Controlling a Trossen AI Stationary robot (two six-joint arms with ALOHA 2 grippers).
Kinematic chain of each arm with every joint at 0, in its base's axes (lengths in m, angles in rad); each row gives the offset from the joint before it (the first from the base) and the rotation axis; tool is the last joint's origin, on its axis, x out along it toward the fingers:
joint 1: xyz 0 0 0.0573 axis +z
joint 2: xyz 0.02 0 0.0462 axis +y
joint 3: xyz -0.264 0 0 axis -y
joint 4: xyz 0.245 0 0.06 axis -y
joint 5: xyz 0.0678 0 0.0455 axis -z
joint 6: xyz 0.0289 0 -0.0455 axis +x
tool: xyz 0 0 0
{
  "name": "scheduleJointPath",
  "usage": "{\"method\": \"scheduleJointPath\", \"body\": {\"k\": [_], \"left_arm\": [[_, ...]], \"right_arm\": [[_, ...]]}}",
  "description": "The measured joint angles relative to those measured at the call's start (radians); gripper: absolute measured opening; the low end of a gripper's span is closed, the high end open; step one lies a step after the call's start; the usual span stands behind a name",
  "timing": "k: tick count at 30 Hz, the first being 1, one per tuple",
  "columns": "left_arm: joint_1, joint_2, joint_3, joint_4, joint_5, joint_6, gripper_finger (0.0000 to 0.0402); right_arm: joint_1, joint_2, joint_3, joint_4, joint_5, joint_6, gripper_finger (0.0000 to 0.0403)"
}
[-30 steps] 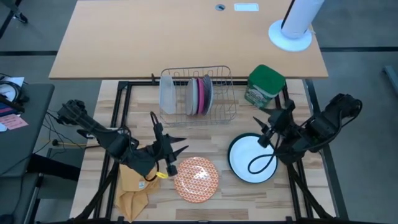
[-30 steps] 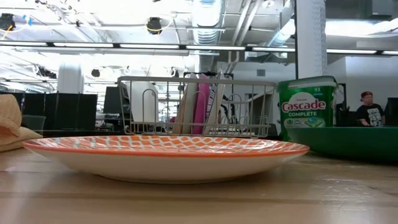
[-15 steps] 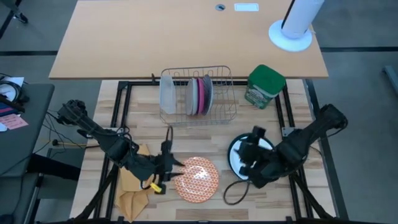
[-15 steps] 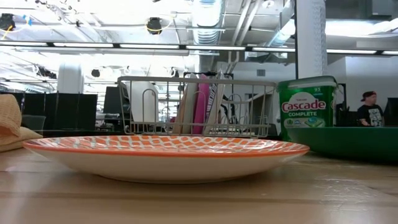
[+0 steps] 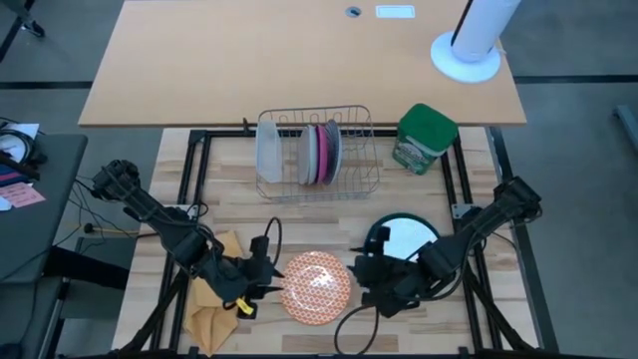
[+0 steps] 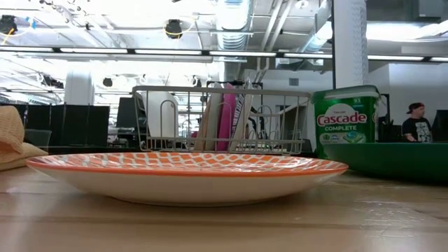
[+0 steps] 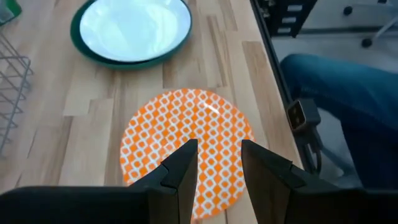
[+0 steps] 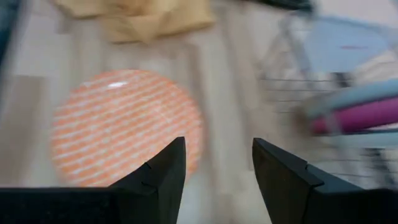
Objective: Sort dishes
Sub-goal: Put the orange patterned plate into the dish rack
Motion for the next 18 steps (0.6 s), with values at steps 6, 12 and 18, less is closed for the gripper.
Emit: {"method": "scheduleJointPath", "body": {"k": [6, 12, 18], "left_arm": [[0.000, 0.000, 0.000, -0.044, -0.006, 0.013, 0.0118], [-0.008, 0.009, 0.000, -0.048, -0.022, 0.004, 0.0118], [-0.049, 0.062, -0.004, -0.090, -0.015, -0.003, 0.0118]], "right_arm": [[-0.001, 0.007, -0.001, 0.023, -0.177, 0.086, 0.0170], [0.003, 0.063, -0.003, 0.046, -0.177, 0.145, 0.0143], [0.047, 0.186, -0.003, 0.051, -0.203, 0.238, 0.0121]]}}
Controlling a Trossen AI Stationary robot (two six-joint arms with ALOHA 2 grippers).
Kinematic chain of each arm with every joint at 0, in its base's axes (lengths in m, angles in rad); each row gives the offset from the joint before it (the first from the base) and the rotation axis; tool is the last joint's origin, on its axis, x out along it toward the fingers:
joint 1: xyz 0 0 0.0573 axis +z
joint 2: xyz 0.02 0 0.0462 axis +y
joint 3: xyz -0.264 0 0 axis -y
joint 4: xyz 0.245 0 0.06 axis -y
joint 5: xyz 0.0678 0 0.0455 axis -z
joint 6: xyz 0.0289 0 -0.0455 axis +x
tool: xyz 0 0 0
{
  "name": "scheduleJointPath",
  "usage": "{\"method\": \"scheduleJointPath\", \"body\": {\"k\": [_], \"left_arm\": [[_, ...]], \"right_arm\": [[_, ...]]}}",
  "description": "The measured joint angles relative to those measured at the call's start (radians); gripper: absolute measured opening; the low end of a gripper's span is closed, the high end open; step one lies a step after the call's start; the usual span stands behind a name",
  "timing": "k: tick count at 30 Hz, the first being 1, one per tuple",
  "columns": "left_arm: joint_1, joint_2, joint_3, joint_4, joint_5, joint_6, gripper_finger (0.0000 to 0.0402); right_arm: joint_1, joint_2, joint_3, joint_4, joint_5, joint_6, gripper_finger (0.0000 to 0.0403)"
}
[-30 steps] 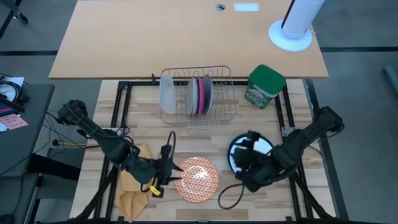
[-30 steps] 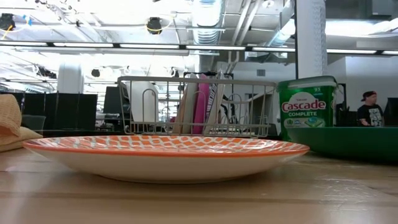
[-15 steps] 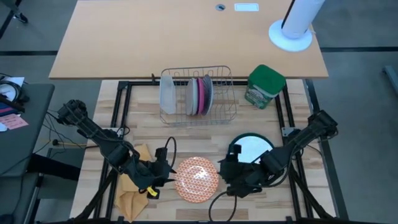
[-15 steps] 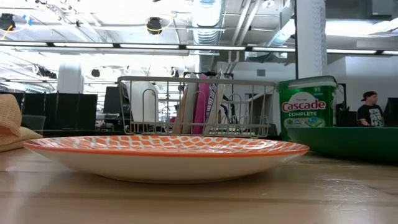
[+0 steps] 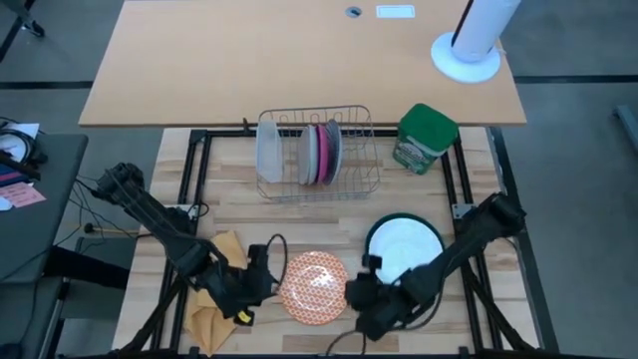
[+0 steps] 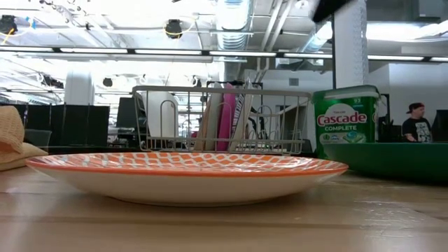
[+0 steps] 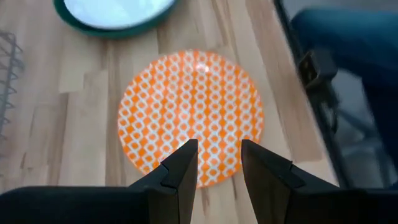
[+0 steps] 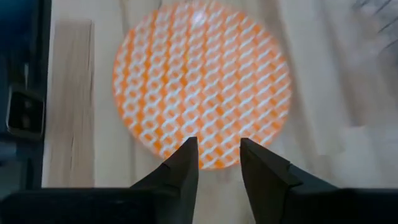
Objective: Sort dishes
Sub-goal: Put the orange patterned plate into the dish rack
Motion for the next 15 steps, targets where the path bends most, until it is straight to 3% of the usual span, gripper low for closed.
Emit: {"method": "scheduleJointPath", "body": {"k": [7, 15], "left_arm": [[-0.005, 0.100, 0.000, -0.003, 0.022, -0.008, 0.0118], [-0.008, 0.218, 0.000, -0.002, 0.042, -0.033, 0.0118]], "right_arm": [[0.006, 0.140, -0.001, 0.008, -0.045, 0.035, 0.0110], [-0.014, 0.174, -0.001, 0.006, -0.077, 0.079, 0.0094]]}}
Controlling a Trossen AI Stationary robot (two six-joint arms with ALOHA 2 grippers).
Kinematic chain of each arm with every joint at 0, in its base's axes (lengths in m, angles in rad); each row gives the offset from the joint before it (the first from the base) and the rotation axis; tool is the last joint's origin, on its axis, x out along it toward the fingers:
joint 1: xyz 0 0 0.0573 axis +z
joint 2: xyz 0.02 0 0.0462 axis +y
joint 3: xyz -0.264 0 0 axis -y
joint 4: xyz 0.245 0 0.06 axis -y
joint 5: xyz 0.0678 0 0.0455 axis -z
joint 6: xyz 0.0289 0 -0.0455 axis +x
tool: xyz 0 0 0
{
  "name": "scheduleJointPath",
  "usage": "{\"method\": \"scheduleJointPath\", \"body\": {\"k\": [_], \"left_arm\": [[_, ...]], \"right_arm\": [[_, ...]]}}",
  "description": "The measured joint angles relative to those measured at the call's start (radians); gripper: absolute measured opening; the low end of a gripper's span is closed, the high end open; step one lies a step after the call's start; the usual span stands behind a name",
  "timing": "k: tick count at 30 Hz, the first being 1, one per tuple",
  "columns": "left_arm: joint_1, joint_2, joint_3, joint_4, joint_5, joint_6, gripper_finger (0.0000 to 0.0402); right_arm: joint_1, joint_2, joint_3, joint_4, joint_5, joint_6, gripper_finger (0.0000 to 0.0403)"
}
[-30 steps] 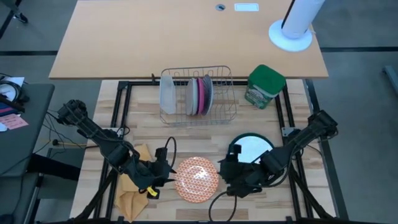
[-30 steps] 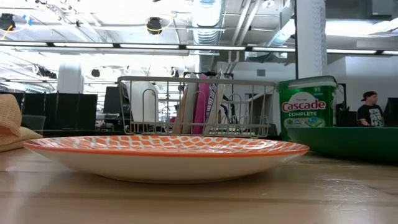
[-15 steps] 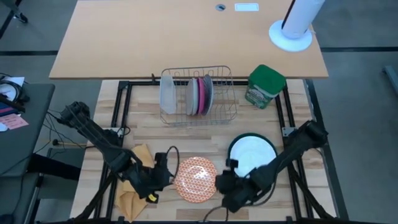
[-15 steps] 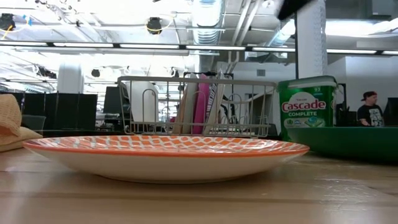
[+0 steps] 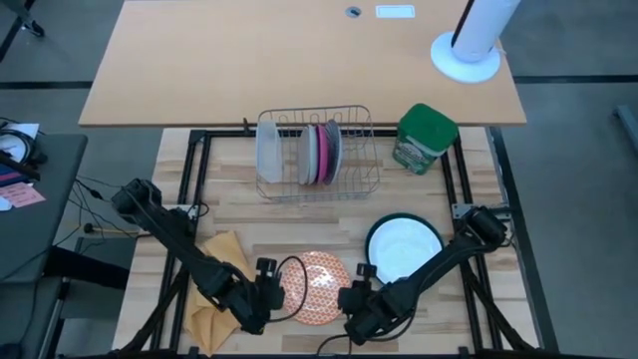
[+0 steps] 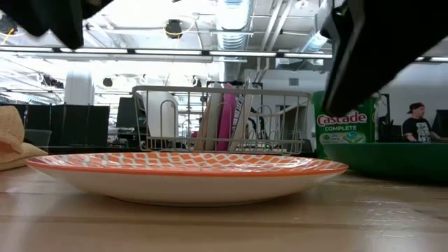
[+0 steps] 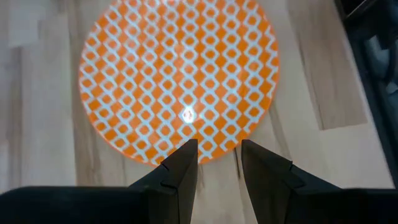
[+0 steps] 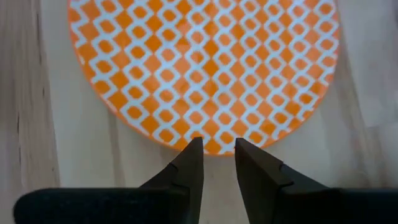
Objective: Sort dishes
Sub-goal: Put the orange patterned plate into the dish rack
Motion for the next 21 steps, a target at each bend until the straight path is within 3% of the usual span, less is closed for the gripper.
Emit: {"method": "scheduleJointPath", "body": {"k": [8, 21], "left_arm": [[-0.002, 0.061, 0.000, 0.005, 0.013, -0.050, 0.0118], [-0.022, 0.062, 0.001, 0.042, 0.024, -0.090, 0.0118]], "right_arm": [[-0.022, 0.026, 0.000, 0.044, -0.009, 0.006, 0.0077], [-0.025, 0.049, -0.005, 0.015, -0.032, 0.006, 0.0070]]}}
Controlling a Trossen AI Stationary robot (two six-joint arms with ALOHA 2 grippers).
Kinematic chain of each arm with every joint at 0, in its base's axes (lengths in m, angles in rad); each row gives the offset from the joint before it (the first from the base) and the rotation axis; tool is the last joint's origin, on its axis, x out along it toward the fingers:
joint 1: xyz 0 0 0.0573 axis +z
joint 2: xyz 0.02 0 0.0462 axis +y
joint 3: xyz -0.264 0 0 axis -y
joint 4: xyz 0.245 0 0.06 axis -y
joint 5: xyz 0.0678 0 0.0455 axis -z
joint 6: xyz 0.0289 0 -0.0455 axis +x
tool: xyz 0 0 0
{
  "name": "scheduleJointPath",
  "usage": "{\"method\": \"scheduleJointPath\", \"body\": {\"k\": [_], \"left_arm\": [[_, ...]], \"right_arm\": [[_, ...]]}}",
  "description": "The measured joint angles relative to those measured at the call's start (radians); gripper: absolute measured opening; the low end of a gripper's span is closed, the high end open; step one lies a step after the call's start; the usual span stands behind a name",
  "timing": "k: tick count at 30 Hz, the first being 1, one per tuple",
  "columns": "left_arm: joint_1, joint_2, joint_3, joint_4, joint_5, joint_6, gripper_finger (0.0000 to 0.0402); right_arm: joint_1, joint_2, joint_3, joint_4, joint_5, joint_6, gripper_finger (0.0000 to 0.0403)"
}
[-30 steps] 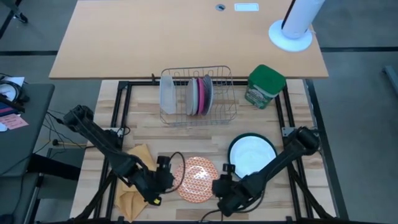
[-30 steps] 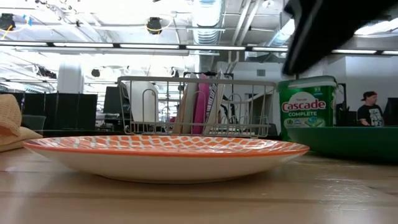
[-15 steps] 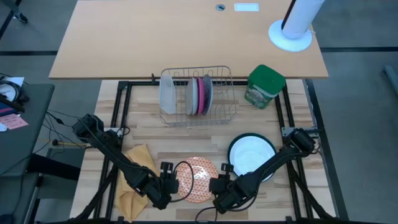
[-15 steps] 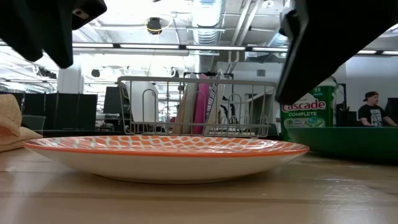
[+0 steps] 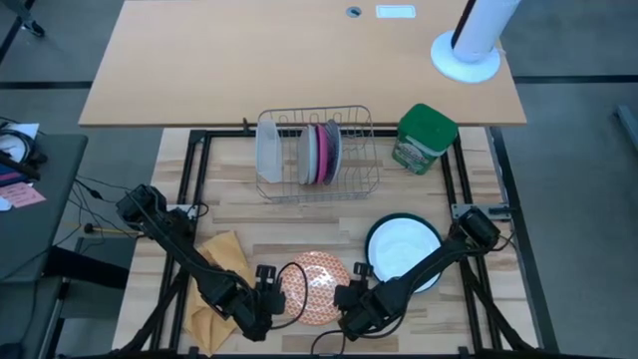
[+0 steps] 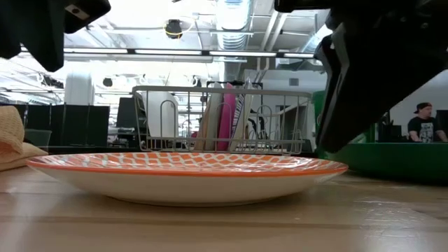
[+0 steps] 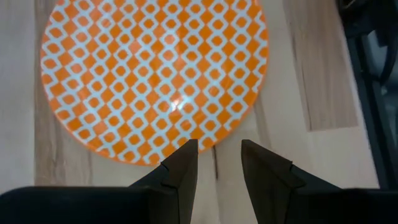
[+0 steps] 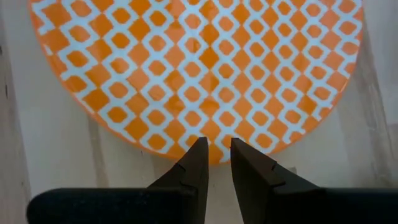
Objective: Sort dishes
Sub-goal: Put the orange patterned plate into the dish rack
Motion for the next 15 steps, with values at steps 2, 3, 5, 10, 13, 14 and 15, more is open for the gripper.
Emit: {"method": "scheduleJointPath", "body": {"k": [2, 3, 5, 10, 13, 14, 15], "left_arm": [[0.000, 0.000, 0.000, 0.016, -0.002, 0.001, 0.0118], [0.000, 0.000, 0.000, 0.027, -0.005, 0.002, 0.0118], [0.000, 0.000, 0.000, 0.047, -0.018, 0.003, 0.0118], [0.000, 0.001, 0.000, 0.080, -0.026, 0.004, 0.0118], [-0.001, 0.001, 0.000, 0.082, -0.036, 0.008, 0.0118], [-0.001, 0.001, 0.000, 0.083, -0.039, 0.012, 0.0118], [-0.001, 0.001, 0.000, 0.086, -0.044, 0.019, 0.0118]], "right_arm": [[0.000, 0.000, -0.004, 0.006, 0.000, 0.000, 0.0070], [0.000, 0.000, -0.007, 0.006, 0.000, 0.000, 0.0070], [0.000, 0.000, -0.011, 0.007, 0.001, 0.001, 0.0070], [0.001, 0.000, -0.037, 0.014, 0.006, 0.027, 0.0070], [0.008, -0.001, -0.041, 0.013, 0.010, 0.027, 0.0070], [0.007, -0.001, -0.041, 0.013, 0.012, 0.026, 0.0070], [0.007, -0.001, -0.041, 0.014, 0.015, 0.026, 0.0070]]}}
